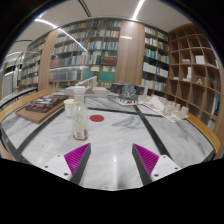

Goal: Pour water

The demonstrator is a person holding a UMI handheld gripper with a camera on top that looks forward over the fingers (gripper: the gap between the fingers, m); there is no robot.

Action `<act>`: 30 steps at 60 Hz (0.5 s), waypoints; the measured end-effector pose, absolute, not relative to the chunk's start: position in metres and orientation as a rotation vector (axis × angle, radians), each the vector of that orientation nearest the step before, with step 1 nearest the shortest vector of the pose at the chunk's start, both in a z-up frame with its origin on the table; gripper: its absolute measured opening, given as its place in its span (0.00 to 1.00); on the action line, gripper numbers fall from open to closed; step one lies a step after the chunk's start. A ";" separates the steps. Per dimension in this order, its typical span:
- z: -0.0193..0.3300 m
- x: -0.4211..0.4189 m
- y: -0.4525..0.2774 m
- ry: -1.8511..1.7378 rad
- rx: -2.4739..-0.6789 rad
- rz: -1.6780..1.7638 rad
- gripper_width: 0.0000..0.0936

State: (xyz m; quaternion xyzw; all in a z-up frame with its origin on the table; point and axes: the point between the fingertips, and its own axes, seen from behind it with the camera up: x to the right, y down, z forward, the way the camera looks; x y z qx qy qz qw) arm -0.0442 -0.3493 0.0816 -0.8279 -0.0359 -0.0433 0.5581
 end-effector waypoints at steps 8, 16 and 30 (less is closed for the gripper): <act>0.087 -0.115 -0.305 -0.128 -1.905 -0.037 0.91; 0.089 -0.150 -0.253 -0.151 -1.852 -0.030 0.91; 0.079 -0.173 -0.184 -0.127 -1.823 0.010 0.76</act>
